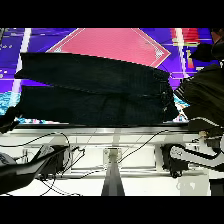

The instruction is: Fold the clothes and pants, and hang the long-sleeved shirts on hangers.

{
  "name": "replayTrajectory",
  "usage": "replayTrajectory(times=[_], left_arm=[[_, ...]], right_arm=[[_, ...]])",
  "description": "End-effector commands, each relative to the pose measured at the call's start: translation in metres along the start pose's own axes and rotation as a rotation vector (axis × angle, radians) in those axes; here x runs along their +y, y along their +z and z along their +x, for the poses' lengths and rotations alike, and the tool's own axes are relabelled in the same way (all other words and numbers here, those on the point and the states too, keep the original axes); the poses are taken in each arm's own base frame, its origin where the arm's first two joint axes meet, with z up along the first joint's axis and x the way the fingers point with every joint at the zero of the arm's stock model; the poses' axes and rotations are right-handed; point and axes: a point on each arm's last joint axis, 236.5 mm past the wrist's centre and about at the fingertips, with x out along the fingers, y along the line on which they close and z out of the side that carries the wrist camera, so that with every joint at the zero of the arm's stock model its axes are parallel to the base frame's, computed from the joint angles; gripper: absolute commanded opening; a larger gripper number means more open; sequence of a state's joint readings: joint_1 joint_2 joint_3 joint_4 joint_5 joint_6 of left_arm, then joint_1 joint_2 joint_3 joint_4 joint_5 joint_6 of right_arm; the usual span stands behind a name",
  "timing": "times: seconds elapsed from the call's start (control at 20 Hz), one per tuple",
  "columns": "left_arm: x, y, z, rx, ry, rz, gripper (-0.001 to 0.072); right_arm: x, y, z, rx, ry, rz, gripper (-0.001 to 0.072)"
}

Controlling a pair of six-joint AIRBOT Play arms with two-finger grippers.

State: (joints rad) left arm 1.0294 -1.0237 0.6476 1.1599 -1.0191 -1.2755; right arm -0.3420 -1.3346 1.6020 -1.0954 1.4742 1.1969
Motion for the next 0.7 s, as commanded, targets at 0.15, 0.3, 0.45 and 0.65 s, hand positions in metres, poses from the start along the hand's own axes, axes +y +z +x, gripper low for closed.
replayTrajectory(times=[0.15,0.3,0.45,0.65], left_arm=[[-0.019,0.045,0.035,-0.138,-0.172,-0.157,0.0583],[-0.007,0.043,0.042,-0.131,-0.125,-0.106,0.0584],[0.002,0.046,0.038,-0.127,-0.080,-0.048,0.0581],[0.003,0.062,0.028,-0.156,-0.060,-0.011,0.0469]], right_arm=[[-0.003,0.006,-0.001,-0.025,-0.015,-0.004,0.0018],[-0.003,0.006,-0.001,-0.025,-0.016,-0.004,0.0018],[-0.005,0.005,-0.001,-0.024,-0.021,-0.005,0.0018],[-0.006,0.005,-0.001,-0.021,-0.027,-0.006,0.0018]])
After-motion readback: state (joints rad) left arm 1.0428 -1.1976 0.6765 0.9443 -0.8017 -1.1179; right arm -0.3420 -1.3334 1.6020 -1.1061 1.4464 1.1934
